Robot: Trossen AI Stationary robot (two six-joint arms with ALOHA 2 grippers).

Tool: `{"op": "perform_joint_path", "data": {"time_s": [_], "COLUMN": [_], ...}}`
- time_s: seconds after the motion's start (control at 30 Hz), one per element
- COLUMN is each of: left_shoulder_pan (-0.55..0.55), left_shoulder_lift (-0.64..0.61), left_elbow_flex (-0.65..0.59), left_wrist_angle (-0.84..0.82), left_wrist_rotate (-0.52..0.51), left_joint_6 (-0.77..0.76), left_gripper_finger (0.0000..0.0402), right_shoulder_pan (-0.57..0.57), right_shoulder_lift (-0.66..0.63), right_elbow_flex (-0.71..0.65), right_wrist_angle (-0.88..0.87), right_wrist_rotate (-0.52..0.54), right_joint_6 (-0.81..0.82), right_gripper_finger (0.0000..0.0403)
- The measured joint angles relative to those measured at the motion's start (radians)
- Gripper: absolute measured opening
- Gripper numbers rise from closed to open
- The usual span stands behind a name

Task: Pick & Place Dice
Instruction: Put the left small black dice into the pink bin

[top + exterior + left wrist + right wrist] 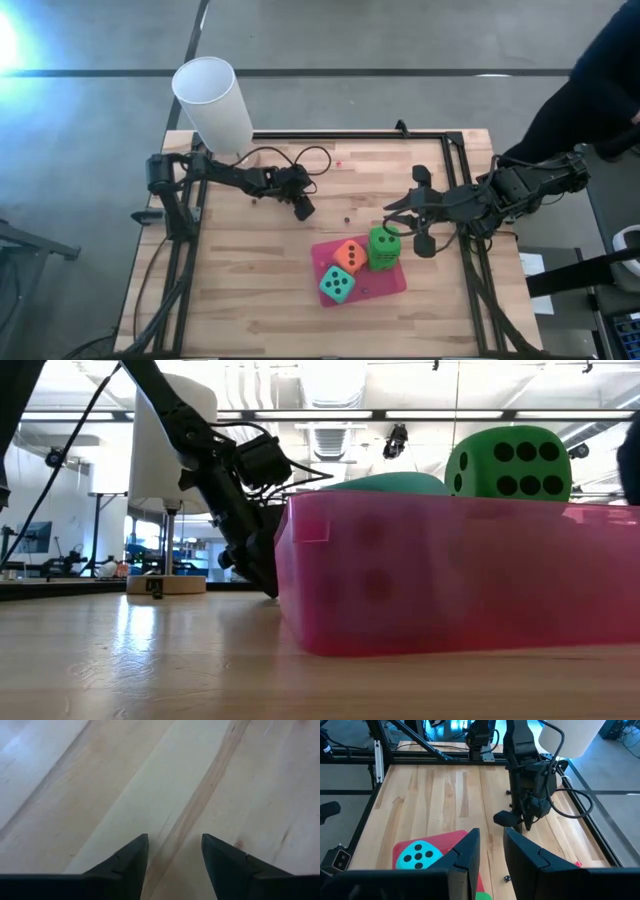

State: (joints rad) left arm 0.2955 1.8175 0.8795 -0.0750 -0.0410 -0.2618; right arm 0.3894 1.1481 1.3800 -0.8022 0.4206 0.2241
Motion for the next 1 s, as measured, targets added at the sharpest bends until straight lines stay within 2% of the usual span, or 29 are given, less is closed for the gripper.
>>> {"op": "perform_joint_path", "data": {"time_s": [0.17,0.33,0.73,1.0], "left_shoulder_pan": [0.001,0.007,0.019,0.020], "left_shoulder_lift": [-0.011,-0.066,-0.308,-0.418], "left_elbow_flex": [0.000,0.021,0.031,0.030], "left_wrist_angle": [-0.010,-0.094,-0.462,-0.690], "left_wrist_rotate": [0.008,0.015,0.014,0.011], "left_joint_6": [0.003,0.010,0.082,0.095], "left_gripper_finger": [0.0176,0.0168,0.0167,0.0180], "right_shoulder_pan": [0.000,0.000,0.000,0.000], "right_shoulder_lift": [0.000,0.000,0.000,0.000], "right_elbow_flex": [0.000,0.000,0.000,0.000], "right_wrist_angle": [0.000,0.001,-0.002,-0.003], "right_wrist_rotate": [0.000,0.000,-0.001,-0.001], "right_joint_6": [0.000,0.000,0.000,0.000], "right_gripper_finger": [0.0090,0.0089,0.0072,0.0084]}}
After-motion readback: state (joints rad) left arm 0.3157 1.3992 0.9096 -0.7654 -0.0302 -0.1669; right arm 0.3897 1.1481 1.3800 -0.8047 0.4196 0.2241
